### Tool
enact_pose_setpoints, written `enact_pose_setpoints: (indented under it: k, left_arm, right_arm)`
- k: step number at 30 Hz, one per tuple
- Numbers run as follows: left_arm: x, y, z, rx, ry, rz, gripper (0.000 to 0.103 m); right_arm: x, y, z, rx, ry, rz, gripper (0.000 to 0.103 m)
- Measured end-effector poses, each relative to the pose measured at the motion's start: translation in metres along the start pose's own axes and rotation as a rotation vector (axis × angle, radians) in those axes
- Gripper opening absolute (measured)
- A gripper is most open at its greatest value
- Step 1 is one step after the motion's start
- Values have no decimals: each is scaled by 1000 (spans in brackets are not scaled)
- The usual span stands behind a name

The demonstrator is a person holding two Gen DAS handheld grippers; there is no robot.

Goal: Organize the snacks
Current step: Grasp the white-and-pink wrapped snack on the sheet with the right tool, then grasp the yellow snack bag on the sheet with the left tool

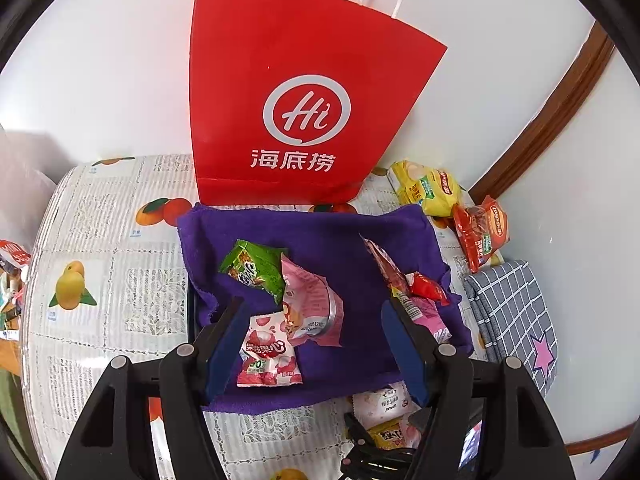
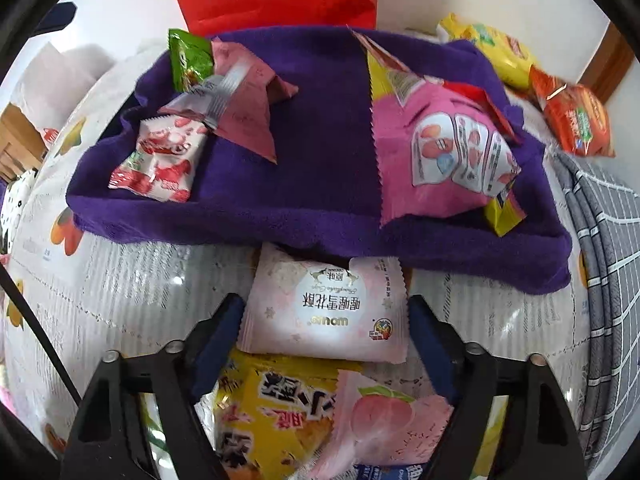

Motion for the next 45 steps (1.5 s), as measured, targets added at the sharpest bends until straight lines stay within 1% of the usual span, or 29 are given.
enact_pose_setpoints:
  k: [1,3,5,7,8,10,14,18,21,24,27,29,31,33,34,36,41,45]
  left_arm:
    - [-1,0,1,2,2,4,66]
    - [-3,-1,2,6,5,7,66]
    - [-3,-1,4,10,7,6,66]
    - [-2,-2,7,21,11,2,66]
    - [-1,-2,9,27,14,1,66]
    - [-1,-3,13,38,21,2,66]
    - [-2,-5,17,45,37,7,66]
    - [-2,-11,22,48,49,4,66]
    - [0,-22,30,57,54,-10,66]
    - [5,-40,42,87,61,-40,66]
    - [11,-71,50,103,35,-65,67]
    - [18,-96,52,91,7,-100,67]
    - [24,-123,52,59,-44,-143,67]
    - [28,-145,53,51,-79,-166,67]
    - [29,-156,54,54,-85,-172,67]
    - [31,-169,54,52,-92,-172,67]
    - [35,-180,58,83,-109,-163,67]
    - [47,-182,63,120,-82,-172,67]
  right_arm:
    - [-2,-1,1,4,3,4,63]
    - [-4,-2,5,12,24,0,60]
    - [-8,-5,11,29,45,3,47]
    - [-16,-7,18,58,91,16,47]
    - [-23,-8,22,71,117,37,47]
    - [-35,-8,28,76,132,70,47]
    - [-68,-20,46,109,168,149,47]
    - [-92,-40,68,146,169,198,47]
    - [-105,-61,87,165,134,218,47]
    - [-105,-80,97,182,97,223,48]
    - [-104,-102,110,212,83,221,48]
    - [-102,-116,115,230,88,214,48]
    - [-101,-132,121,257,104,211,48]
    - [-98,-144,123,277,120,206,48]
    - [-98,-149,124,283,124,204,48]
    - [-96,-158,125,293,132,201,48]
    - [-93,-174,133,319,140,201,48]
    - [-88,-179,142,353,145,197,48]
Point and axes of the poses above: each gripper's, at about its wrist camera, not at the fingertips, and x roughly the way its jaws point, z to its right, y to its top, the point moved 4 cm from there along x, roughly the way its jaws point, and after that the axes turned 7 degrees about -y, right-handed, at the moved point
